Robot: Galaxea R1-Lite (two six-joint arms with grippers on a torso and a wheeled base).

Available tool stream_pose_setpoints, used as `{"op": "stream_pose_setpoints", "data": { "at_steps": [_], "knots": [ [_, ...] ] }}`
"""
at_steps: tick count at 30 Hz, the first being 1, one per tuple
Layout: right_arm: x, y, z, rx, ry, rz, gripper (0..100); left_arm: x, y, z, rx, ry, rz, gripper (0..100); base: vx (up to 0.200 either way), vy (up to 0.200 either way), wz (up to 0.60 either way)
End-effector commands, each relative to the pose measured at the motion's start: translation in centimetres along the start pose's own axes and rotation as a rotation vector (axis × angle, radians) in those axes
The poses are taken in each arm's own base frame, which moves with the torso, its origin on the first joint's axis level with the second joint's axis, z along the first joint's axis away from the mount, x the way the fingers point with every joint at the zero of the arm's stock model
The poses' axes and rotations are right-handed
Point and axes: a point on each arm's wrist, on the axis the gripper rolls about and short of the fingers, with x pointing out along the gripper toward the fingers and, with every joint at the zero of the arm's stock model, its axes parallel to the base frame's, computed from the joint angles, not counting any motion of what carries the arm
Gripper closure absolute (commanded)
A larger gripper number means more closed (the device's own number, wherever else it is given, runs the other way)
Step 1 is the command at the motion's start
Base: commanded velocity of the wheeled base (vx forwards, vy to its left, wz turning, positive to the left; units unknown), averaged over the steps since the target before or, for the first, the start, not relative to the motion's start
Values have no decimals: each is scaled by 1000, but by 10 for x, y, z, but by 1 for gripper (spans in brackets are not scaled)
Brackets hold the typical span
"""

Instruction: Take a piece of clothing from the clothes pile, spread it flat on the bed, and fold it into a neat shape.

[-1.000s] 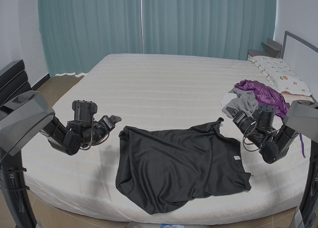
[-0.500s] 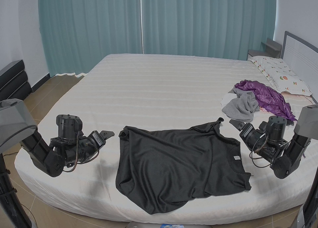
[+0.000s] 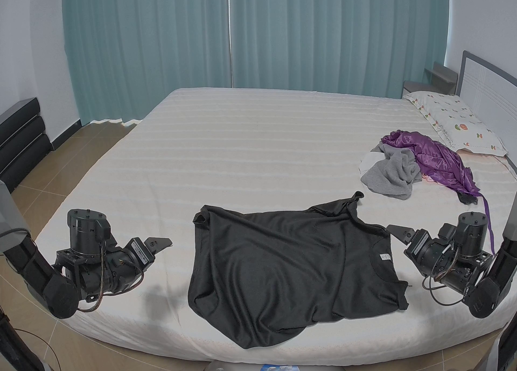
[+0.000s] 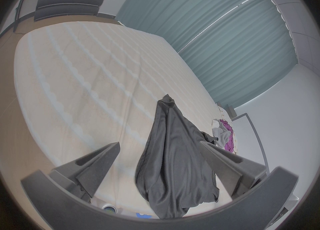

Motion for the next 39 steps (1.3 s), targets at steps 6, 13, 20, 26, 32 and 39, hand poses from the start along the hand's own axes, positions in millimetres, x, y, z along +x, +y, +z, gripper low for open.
{"op": "stream_pose_setpoints", "data": {
  "at_steps": [6,13,20,26,32,39],
  "knots": [
    [-18,-2,-5,-2,-5,17,0,-8,0,-4,-34,6,-5,0,-167,0,0],
    [-19,-2,-6,-4,-9,27,0,-9,-1,-4,-33,5,-10,0,-29,0,0],
    [-20,-2,-6,-3,-7,25,0,-9,-1,-4,-36,9,-14,0,0,0,0],
    [-19,-1,-10,-7,8,27,0,-9,0,-5,-37,18,-15,0,0,0,0],
    [-20,0,-12,-11,19,31,0,-9,-2,-8,-30,27,-19,0,0,0,0],
    [-20,0,-13,-11,23,31,0,-9,-4,-11,-31,41,-25,0,0,0,0]
  ]
}}
